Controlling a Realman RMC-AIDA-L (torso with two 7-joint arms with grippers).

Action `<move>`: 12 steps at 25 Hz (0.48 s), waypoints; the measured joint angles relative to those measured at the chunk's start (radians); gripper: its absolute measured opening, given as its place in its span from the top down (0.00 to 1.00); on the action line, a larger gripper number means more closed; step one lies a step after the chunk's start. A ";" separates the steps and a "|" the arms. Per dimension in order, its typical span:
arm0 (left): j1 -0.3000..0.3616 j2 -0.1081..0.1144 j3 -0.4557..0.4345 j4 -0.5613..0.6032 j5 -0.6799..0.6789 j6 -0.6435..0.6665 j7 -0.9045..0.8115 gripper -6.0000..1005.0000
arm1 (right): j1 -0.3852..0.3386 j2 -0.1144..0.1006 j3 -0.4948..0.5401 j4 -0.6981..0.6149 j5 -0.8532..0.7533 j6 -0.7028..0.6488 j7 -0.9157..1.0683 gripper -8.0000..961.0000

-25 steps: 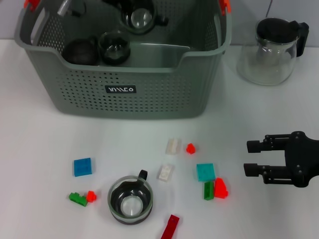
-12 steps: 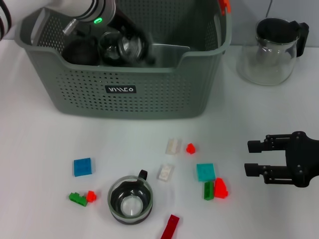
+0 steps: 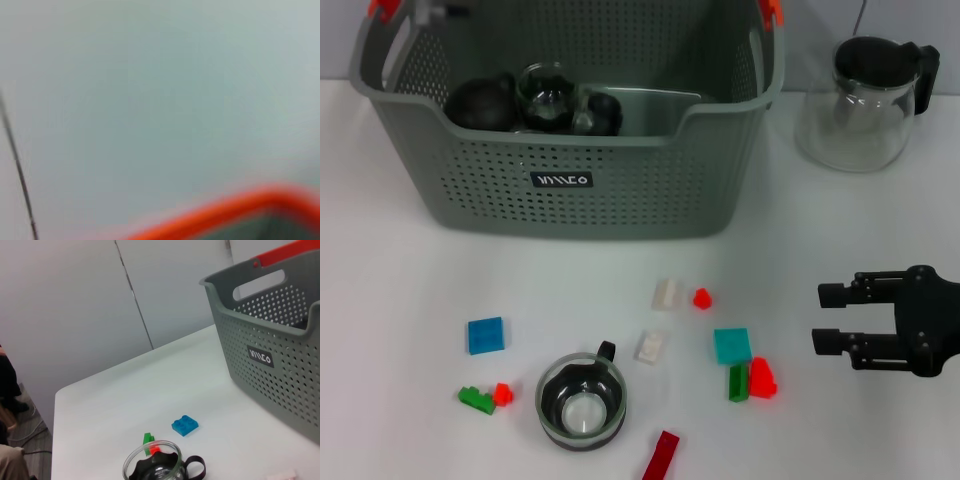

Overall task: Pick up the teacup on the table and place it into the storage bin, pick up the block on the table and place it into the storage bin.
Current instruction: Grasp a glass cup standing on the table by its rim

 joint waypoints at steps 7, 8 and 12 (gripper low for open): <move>0.144 0.090 -0.350 -0.060 -0.795 0.598 0.292 0.55 | 0.005 -0.001 0.012 0.010 -0.001 0.000 -0.004 0.33; 0.147 0.121 -0.470 -0.149 -0.865 0.770 0.330 0.55 | 0.005 -0.002 0.011 0.011 -0.001 0.000 -0.004 0.33; 0.175 0.172 -0.566 -0.222 -0.849 0.950 0.358 0.55 | 0.002 -0.005 0.014 0.011 -0.001 0.000 -0.004 0.33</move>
